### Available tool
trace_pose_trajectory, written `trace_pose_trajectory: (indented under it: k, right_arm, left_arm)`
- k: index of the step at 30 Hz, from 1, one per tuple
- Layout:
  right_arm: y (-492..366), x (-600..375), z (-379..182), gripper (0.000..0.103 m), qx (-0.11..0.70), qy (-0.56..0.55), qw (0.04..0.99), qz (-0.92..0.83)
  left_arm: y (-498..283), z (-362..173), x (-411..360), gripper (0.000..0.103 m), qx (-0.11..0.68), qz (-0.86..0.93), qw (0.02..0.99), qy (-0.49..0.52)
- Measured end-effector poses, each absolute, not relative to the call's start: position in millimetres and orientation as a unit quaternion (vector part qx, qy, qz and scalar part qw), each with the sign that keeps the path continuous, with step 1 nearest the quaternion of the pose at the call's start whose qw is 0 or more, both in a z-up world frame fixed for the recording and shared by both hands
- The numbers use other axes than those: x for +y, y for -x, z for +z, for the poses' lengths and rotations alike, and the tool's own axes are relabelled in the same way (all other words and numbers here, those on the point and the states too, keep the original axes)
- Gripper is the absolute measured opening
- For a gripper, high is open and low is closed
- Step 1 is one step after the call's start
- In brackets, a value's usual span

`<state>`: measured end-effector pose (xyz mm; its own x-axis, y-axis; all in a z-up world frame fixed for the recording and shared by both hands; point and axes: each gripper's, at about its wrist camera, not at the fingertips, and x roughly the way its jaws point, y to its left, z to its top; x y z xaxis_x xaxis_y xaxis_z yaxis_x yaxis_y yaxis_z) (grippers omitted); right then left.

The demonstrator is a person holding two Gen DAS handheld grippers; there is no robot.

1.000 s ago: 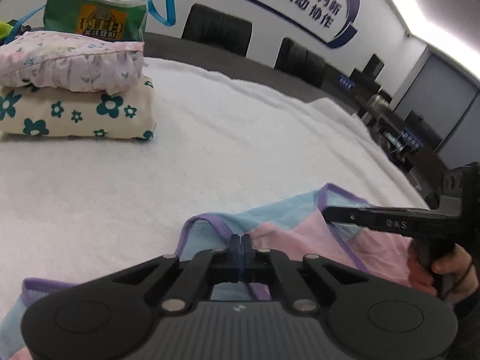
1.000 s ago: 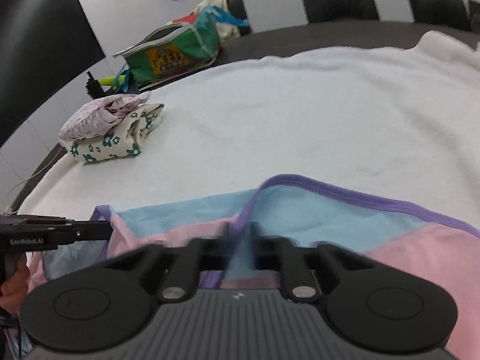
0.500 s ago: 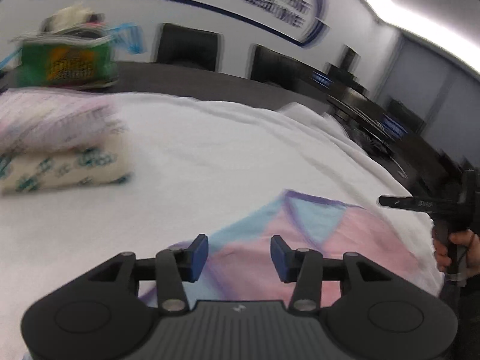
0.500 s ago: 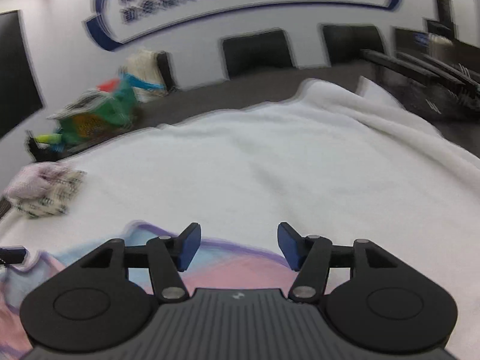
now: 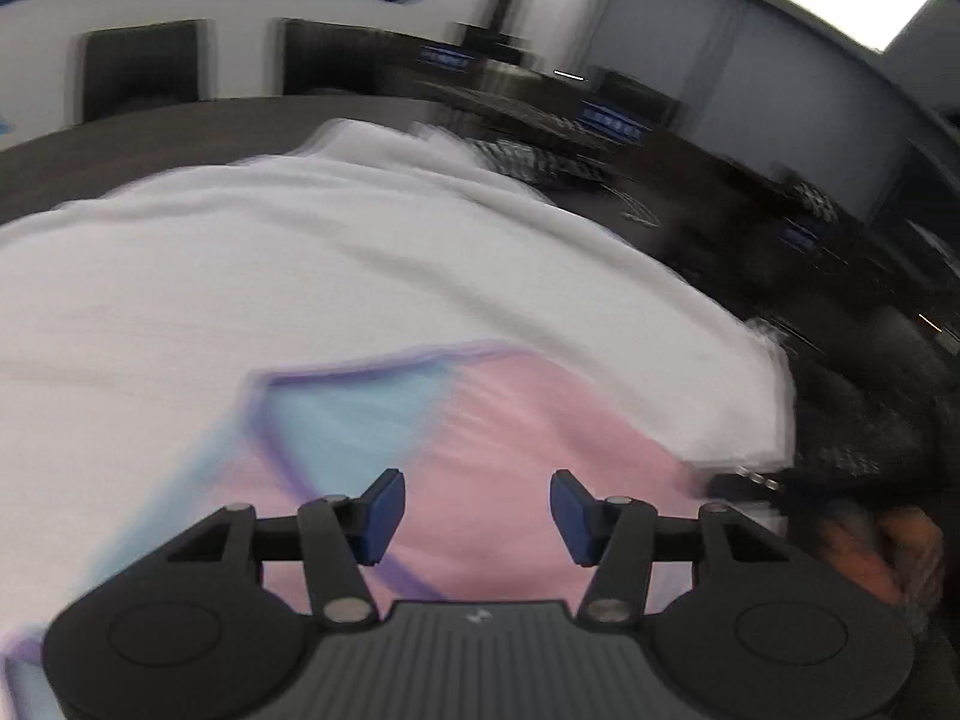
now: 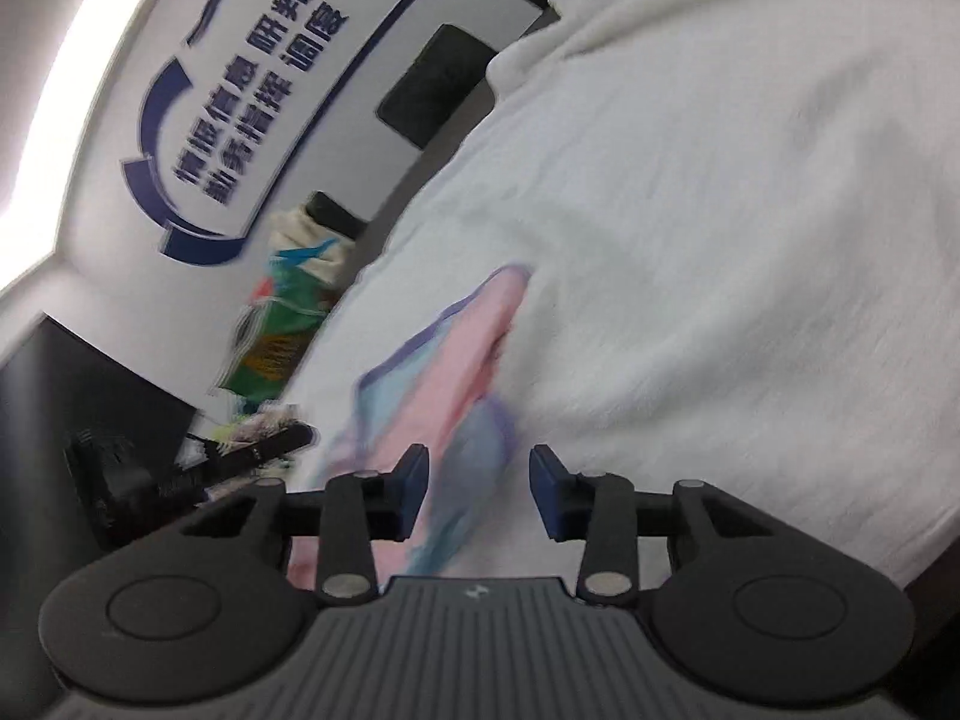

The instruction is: Fold clothes

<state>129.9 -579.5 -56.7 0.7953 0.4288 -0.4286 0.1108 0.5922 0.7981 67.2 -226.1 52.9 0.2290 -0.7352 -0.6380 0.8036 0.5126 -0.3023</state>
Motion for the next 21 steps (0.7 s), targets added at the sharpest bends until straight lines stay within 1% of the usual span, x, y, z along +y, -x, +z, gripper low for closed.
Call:
trace_pose_trajectory:
  k: [1,4,7,8,9,10,14,18,21]
  right_arm:
    - [-137,-574,-58,0.005,0.308,-0.441,0.837,0.101]
    - [-148,-561,-45,0.003,0.277,-0.415,0.861,0.101]
    - [-161,-544,-22,0.002,0.260,-0.367,0.888,0.095]
    - [-166,-539,-15,0.002,0.262,-0.347,0.896,0.092]
    - [-171,-534,-10,0.002,0.264,-0.330,0.902,0.090]
    - [-173,-529,-7,0.002,0.269,-0.315,0.906,0.088]
    - [-177,-513,5,0.002,0.277,-0.262,0.922,0.068]
    - [-173,-513,8,0.002,0.276,-0.242,0.929,0.056]
    - [-174,-511,6,0.002,0.286,-0.227,0.929,0.061]
  left_arm:
    - [-48,52,-226,0.051,0.370,-0.511,0.773,-0.059]
    - [13,44,-232,0.052,0.329,-0.521,0.774,-0.147]
    - [54,26,-250,0.051,0.282,-0.465,0.801,-0.249]
    - [55,22,-252,0.043,0.282,-0.452,0.806,-0.256]
    - [52,18,-253,0.018,0.290,-0.443,0.809,-0.255]
    - [50,14,-254,0.003,0.299,-0.433,0.812,-0.254]
    - [27,27,-219,0.001,0.320,-0.464,0.816,-0.130]
    - [8,38,-176,0.001,0.336,-0.509,0.792,0.037]
    - [4,30,-157,0.001,0.355,-0.522,0.768,0.111]
